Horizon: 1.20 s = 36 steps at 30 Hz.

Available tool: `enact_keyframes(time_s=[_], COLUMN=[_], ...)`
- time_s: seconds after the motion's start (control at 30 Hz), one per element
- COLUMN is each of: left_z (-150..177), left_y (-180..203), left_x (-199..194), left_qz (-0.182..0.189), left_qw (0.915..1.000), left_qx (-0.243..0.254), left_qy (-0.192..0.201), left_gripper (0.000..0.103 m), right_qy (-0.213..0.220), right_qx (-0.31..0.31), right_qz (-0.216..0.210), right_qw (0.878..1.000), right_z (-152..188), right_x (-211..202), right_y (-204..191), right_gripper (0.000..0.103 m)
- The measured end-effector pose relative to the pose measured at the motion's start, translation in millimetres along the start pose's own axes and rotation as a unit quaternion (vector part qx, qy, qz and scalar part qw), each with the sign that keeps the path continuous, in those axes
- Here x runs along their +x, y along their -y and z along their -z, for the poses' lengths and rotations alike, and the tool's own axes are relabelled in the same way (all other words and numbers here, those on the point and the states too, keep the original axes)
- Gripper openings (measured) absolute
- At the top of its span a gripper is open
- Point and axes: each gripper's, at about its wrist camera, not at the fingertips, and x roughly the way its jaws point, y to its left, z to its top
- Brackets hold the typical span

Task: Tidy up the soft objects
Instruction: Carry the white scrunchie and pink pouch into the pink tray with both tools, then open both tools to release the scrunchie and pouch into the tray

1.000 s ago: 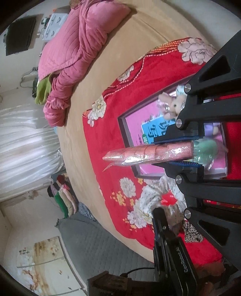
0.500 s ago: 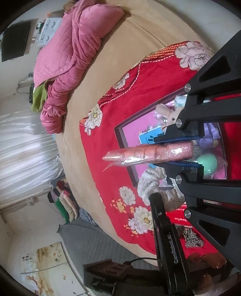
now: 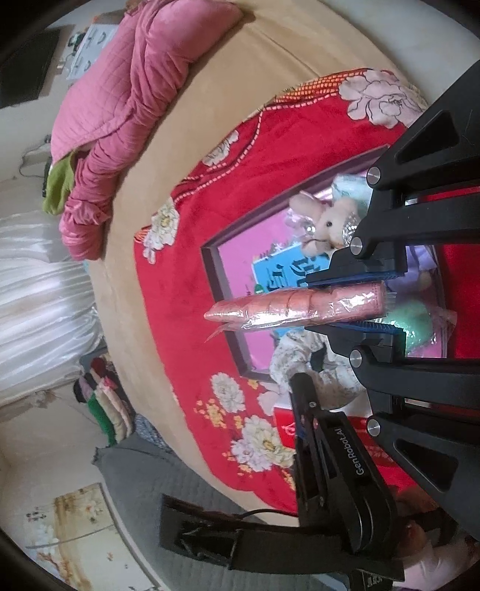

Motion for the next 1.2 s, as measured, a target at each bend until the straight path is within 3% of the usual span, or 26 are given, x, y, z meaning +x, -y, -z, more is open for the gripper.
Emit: enact_keyframes(time_s=[0.27,0.53,0.67,1.07,1.13,1.2], left_z=[3.0,5.1,5.6,7.5,7.3,7.1], left_y=[-4.7,-5.5,-6.5,-11.5,-11.6,-11.2], left_x=[6.2,10.1,12.2,17.9,18.0,18.4], left_qz=[-0.009,-0.004,-0.001,0.008,0.008,0.009], left_qw=[0.9999,0.9999,0.9999,0.9997,0.9997,0.9997], left_qx=[0.003,0.004,0.001,-0.010,-0.011,-0.011], left_qy=[-0.006,-0.010,-0.013,-0.020,-0.019,-0.020], left_gripper=[0.004,0.004,0.004,0.005,0.005,0.005], right_qy=[-0.053,-0.053,-0.058,-0.074,-0.071,-0.067], right_qx=[-0.010,0.002,0.017,0.005,0.005,0.008], right_qz=[0.014,0.067,0.033,0.022,0.023,0.019], right_qw=[0.998,0.996,0.998,0.997,0.997,0.998], right_z=[9.4,13.4,13.5,17.5,16.3,14.9], right_x=[32.1,41.1,43.3,56.1,54.7,52.6], right_y=[-0.4,12.3,15.5,5.8,5.3,5.8], right_gripper=[0.017,0.017,0.017,0.023,0.035,0.035])
